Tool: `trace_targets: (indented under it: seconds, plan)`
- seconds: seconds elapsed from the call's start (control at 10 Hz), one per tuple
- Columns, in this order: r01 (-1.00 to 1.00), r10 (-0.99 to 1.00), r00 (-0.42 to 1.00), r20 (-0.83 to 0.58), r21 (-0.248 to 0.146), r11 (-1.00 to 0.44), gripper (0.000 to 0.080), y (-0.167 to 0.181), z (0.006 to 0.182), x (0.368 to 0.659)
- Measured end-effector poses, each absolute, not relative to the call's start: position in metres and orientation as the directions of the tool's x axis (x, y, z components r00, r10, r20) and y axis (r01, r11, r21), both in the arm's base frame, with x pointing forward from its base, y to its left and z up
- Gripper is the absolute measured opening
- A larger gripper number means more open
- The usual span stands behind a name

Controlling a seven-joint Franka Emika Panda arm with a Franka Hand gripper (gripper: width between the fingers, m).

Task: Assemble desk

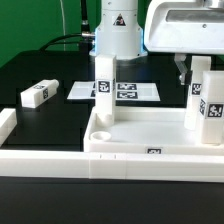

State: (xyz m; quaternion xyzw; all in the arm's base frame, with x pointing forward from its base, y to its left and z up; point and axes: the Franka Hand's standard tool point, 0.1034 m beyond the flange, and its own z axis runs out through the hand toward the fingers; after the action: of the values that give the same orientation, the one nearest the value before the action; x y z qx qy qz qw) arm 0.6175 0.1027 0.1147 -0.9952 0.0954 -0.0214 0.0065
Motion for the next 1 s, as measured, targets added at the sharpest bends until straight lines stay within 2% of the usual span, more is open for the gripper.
trace_targets:
  seconds: [0.4,0.6,0.7,0.8,1.0]
  plan:
    - [0.061,0.061,0.997,0.044,0.008,-0.998,0.0649,0.0991,0.1147,0.6179]
    - [0.066,0.066,0.997,0.044,0.010,-0.998,0.0394,0.0982,0.1147,0.6181]
    - [0.048,0.049,0.998,0.044,0.009,-0.999,0.0394,0.0982,0.1147,0.6181]
    - [0.030,0.031,0.999,0.044,0.008,-1.000,0.0288,0.0979,0.1147,0.6181]
    - [-0.005,-0.005,0.999,0.045,0.006,-1.000,0.0288,0.0978,0.1147,0.6181]
